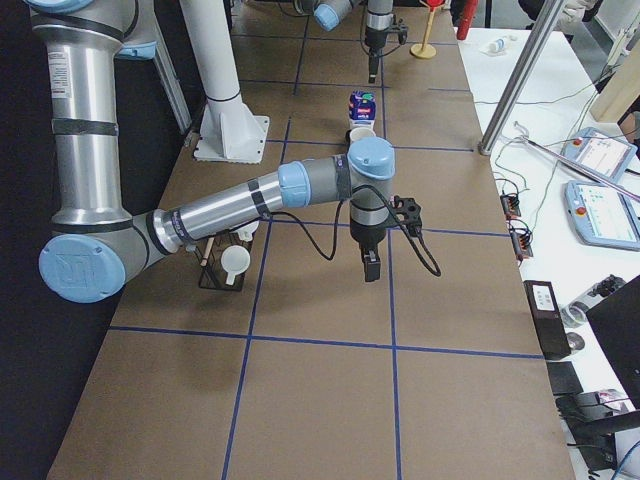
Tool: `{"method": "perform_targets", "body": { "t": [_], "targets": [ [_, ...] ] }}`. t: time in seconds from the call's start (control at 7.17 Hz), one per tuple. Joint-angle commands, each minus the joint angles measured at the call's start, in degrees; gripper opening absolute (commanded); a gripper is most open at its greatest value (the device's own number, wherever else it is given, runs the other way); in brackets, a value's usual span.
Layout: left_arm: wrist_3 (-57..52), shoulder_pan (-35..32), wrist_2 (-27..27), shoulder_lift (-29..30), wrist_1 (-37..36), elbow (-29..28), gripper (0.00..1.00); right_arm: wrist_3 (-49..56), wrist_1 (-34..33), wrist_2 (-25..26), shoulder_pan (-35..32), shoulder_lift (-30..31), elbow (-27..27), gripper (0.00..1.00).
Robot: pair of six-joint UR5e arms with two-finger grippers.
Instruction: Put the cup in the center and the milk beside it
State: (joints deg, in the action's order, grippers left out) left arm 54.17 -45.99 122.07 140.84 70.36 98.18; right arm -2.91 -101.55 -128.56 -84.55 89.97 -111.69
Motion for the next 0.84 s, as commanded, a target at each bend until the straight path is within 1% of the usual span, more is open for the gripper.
{"method": "perform_targets", "body": {
  "t": [0.0,0.14,0.28,0.42,0.56,0.7],
  "targets": [
    [-11.93,-6.1,0.27,-9.82,-4.97,10.06,1.0,-0.17,-0.05,0.07,0.0,-0.06,0.33,1.0],
    [-16.6,-9.09,1.84,-15.45,-5.14,14.71,1.0,-0.51,-0.05,0.07,-0.09,-0.15,0.33,1.0],
    [-20.21,-12.25,3.68,-22.73,-4.71,20.07,1.0,-0.34,-0.05,0.07,-0.09,-0.06,0.33,1.0],
    [-25.21,-14.89,3.96,-30.81,-4.7,25.86,1.0,0.18,-0.05,-0.02,-0.09,0.37,0.41,1.0],
    [-30.13,-19.27,4.05,-36.37,-4.53,27.49,1.0,0.1,-0.05,-0.02,-0.09,0.38,1.29,1.0],
    [-36.1,-23.58,4.4,-40.08,-4.53,26.9,1.0,0.01,-0.14,-0.19,-0.09,0.38,1.73,1.0]
  ]
}}
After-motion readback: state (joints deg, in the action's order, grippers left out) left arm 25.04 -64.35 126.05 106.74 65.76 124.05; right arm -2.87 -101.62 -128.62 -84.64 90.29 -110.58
